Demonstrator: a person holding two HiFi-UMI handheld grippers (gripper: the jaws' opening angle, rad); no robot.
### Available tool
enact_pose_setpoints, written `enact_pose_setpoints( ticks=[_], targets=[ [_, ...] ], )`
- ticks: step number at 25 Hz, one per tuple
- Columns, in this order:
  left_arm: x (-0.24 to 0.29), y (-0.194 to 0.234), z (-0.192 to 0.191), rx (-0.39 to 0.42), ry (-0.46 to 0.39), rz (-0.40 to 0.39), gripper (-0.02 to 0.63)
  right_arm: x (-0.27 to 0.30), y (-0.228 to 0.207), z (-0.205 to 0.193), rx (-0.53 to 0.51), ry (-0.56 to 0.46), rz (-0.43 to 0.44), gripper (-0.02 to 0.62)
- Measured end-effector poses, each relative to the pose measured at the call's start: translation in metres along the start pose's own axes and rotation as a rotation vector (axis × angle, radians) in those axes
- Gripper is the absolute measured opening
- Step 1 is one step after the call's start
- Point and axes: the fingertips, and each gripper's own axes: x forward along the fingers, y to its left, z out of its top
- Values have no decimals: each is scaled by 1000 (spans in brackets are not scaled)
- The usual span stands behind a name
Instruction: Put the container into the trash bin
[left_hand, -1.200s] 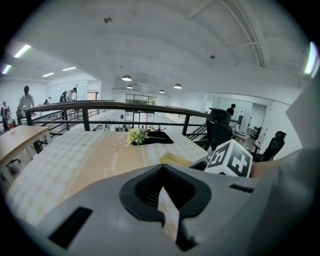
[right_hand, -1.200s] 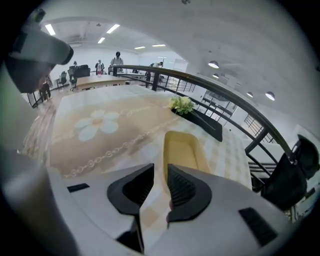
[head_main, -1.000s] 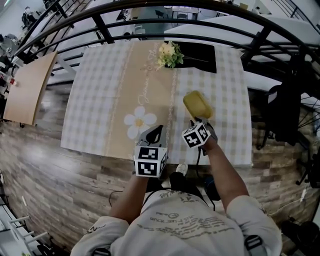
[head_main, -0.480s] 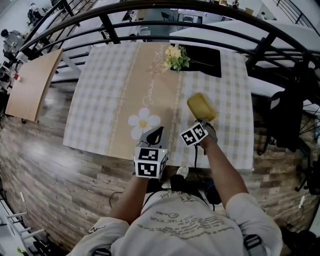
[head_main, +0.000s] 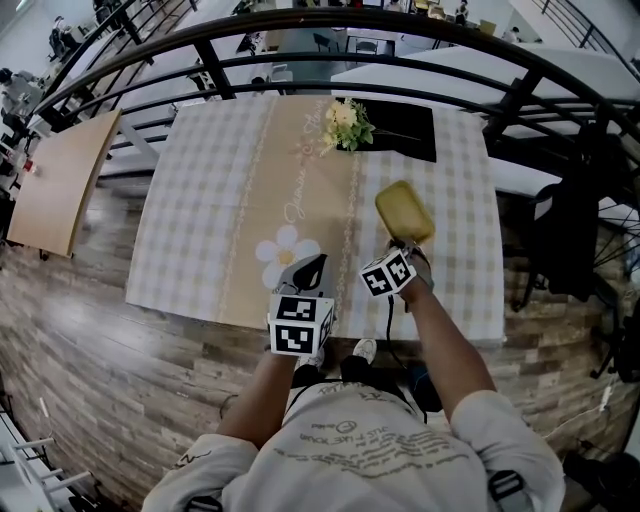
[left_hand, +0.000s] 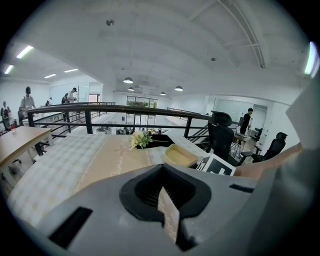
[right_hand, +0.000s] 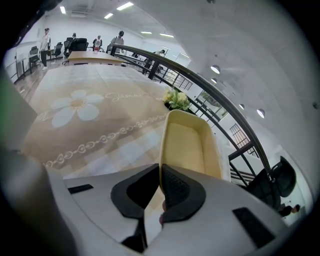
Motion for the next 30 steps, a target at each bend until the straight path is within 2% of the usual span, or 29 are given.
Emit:
enact_pose_setpoints(
  ticks=[5, 15, 22, 30],
  targets=[
    [-5, 2, 8, 11, -17, -12, 6, -22, -5, 18, 49, -50, -20, 18],
    [-13, -3, 35, 40, -78, -72, 5, -89, -36, 53, 228, -181, -88, 17],
    [-13, -20, 60, 72, -140, -131, 6, -158, -66, 74, 384, -335, -168, 17],
    [-21, -43, 84, 103, -207, -189, 6, -241, -90, 83, 583, -548, -214, 17]
  ],
)
